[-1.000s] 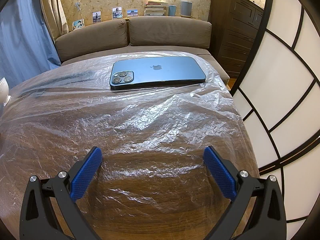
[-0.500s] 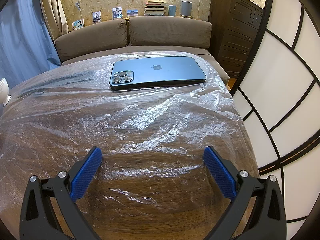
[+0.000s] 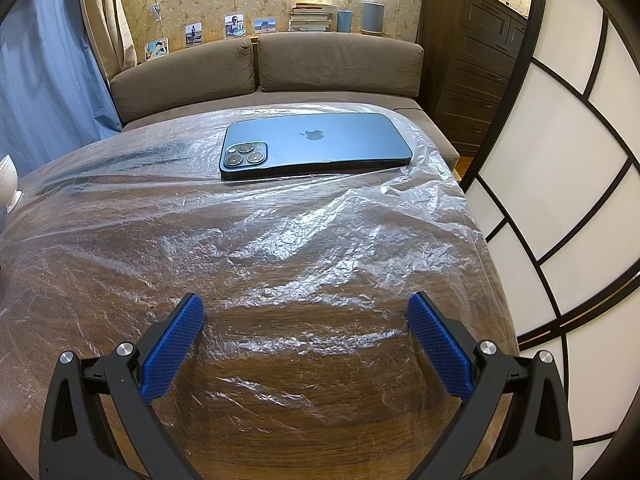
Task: Collect trash
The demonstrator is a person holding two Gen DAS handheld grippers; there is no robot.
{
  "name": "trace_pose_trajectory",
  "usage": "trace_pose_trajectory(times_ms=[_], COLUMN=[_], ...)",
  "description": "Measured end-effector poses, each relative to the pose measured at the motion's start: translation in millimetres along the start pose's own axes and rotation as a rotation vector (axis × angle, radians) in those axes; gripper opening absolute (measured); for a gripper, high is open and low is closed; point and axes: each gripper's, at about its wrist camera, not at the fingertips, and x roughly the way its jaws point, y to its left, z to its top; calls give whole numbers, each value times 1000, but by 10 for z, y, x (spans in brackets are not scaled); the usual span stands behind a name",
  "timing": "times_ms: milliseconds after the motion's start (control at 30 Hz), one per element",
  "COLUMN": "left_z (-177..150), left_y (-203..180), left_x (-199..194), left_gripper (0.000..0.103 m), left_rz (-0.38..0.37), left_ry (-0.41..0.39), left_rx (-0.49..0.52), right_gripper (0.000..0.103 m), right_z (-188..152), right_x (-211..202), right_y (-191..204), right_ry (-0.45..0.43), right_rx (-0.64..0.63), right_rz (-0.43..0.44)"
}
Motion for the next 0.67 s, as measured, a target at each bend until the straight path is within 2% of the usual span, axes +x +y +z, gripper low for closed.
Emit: trace_pose_trajectory(times_ms=[667], left_z=[16], left_y=[2], left_x=[8], left_gripper=[102], left_rz=[-1], left_ry=[1], left_rx=[-3], right_gripper=[99], right_z=[2], right_x=[-1], right_y=[3], right_ry=[0], right_rx=[0], right_rz=[0])
